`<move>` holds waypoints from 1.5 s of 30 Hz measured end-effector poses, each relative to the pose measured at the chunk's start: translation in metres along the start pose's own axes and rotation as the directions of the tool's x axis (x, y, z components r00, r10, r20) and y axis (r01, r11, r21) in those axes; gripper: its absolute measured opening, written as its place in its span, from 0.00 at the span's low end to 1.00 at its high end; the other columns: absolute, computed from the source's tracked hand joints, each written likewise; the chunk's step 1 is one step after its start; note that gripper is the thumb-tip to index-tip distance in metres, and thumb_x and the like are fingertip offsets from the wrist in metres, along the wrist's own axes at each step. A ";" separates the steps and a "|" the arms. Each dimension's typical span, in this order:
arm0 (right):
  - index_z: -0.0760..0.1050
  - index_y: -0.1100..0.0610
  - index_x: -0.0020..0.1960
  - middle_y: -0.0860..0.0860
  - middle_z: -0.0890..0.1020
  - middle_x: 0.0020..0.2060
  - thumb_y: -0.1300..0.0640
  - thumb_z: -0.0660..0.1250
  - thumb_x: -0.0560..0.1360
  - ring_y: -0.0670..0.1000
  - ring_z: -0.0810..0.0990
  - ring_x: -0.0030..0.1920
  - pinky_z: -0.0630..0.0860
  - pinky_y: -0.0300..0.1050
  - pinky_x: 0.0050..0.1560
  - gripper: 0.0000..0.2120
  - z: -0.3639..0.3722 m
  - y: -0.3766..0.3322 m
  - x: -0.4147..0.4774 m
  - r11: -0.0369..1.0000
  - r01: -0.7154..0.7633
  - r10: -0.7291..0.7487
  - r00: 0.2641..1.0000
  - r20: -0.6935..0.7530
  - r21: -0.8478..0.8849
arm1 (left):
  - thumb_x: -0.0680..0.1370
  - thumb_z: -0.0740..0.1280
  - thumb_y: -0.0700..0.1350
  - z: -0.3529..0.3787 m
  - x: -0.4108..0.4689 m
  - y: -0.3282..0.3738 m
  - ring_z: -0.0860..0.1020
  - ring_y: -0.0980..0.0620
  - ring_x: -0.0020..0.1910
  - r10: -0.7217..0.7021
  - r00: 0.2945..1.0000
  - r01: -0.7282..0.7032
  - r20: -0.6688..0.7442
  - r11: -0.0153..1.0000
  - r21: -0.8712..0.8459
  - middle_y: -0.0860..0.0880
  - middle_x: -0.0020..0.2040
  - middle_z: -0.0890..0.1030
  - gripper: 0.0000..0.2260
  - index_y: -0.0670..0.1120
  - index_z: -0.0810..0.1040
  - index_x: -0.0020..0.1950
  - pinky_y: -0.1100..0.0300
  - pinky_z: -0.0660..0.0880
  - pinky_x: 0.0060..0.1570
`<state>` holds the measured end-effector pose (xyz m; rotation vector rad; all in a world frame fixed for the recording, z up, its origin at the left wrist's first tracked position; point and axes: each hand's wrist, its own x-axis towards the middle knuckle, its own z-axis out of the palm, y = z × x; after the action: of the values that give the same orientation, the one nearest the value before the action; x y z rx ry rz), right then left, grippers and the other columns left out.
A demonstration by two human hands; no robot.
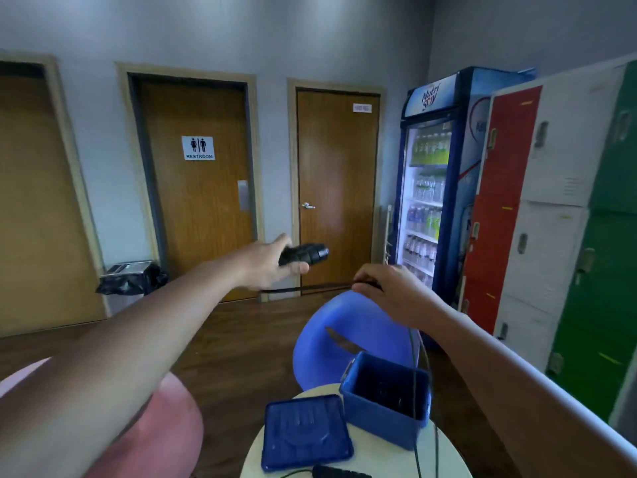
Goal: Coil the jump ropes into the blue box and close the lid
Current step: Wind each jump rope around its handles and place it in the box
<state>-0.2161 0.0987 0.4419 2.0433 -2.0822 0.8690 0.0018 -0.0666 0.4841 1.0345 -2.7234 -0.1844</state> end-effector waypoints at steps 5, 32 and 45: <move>0.82 0.49 0.47 0.46 0.82 0.38 0.50 0.66 0.80 0.44 0.77 0.38 0.70 0.37 0.39 0.07 -0.011 -0.001 0.007 0.997 0.056 -0.052 0.996 -0.069 0.058 | 0.80 0.55 0.66 0.009 -0.051 0.016 0.82 0.41 0.49 0.330 0.913 -0.212 0.241 0.886 -0.412 0.39 0.52 0.83 0.26 0.46 0.74 0.63 0.46 0.77 0.52; 0.81 0.57 0.46 0.52 0.76 0.31 0.58 0.67 0.80 0.44 0.69 0.26 0.65 0.36 0.28 0.07 -0.017 -0.046 -0.004 0.849 -0.062 0.055 0.998 0.029 0.524 | 0.72 0.75 0.58 -0.052 -0.069 0.009 0.79 0.54 0.45 0.356 0.901 -0.177 0.248 0.823 -0.540 0.53 0.51 0.83 0.22 0.53 0.81 0.64 0.57 0.77 0.44; 0.72 0.56 0.37 0.46 0.74 0.27 0.53 0.62 0.82 0.44 0.69 0.26 0.66 0.41 0.30 0.16 0.036 -0.056 -0.002 0.964 -0.102 0.080 0.992 0.099 0.245 | 0.75 0.74 0.56 -0.018 -0.045 0.009 0.76 0.53 0.33 -0.335 0.872 0.103 -0.357 0.839 -0.534 0.47 0.44 0.80 0.18 0.48 0.72 0.56 0.62 0.71 0.27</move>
<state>-0.1519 0.0872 0.4289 2.1561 -2.2300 1.1286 0.0332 -0.0306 0.4958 1.0719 -1.9835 -0.5886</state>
